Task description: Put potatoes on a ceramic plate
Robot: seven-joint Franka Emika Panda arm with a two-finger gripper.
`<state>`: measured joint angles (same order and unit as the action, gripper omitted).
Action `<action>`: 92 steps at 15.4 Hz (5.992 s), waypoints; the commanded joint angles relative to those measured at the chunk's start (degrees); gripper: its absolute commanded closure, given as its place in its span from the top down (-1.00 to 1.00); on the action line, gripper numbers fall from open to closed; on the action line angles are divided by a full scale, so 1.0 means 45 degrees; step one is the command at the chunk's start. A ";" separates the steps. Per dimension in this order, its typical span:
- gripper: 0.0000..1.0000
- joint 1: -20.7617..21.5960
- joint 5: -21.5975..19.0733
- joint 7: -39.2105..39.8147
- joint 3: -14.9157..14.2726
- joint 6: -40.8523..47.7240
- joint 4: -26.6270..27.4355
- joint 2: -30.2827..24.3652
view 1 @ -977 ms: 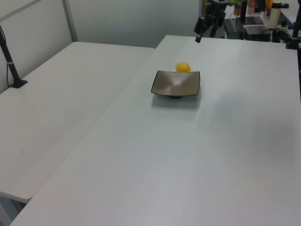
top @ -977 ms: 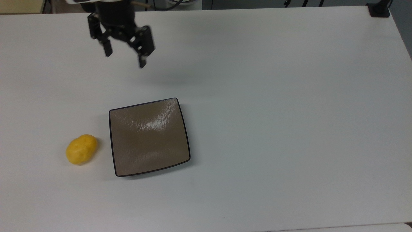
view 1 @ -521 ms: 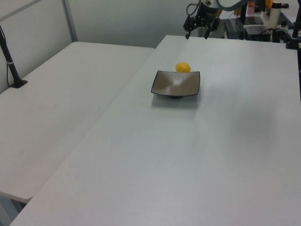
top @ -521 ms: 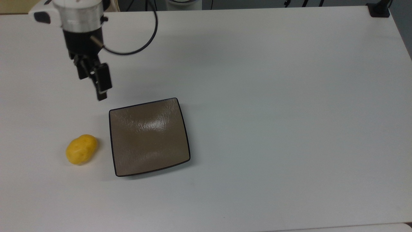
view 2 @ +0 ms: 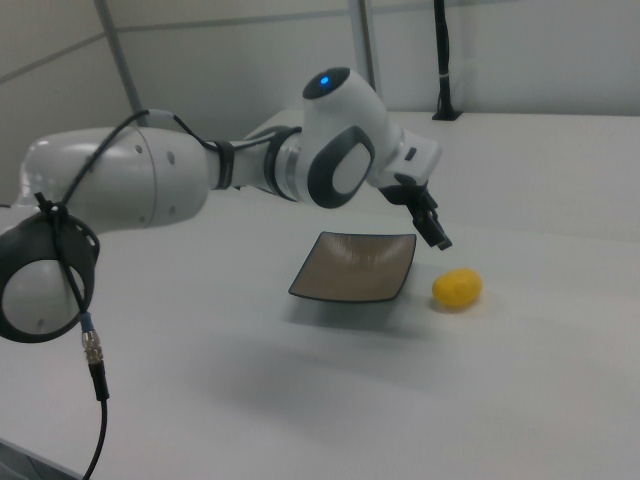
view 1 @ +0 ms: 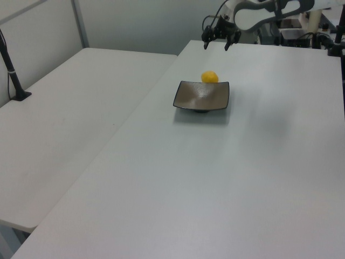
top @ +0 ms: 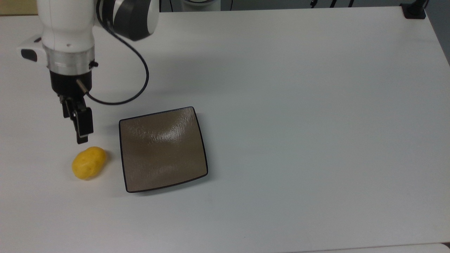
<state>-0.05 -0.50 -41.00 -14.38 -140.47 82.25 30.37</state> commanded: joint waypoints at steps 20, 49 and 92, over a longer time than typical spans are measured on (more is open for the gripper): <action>0.78 -0.0477 0.0969 -0.0264 -0.0126 -0.0914 -0.2261 0.4011; 0.64 0.0831 0.2375 -0.0088 0.1905 0.3031 -0.0523 0.0809; 1.00 0.0853 -0.0710 0.8116 0.3428 0.7933 0.5122 -0.7277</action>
<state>6.74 -3.28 -6.07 -1.45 -105.27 104.38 -1.77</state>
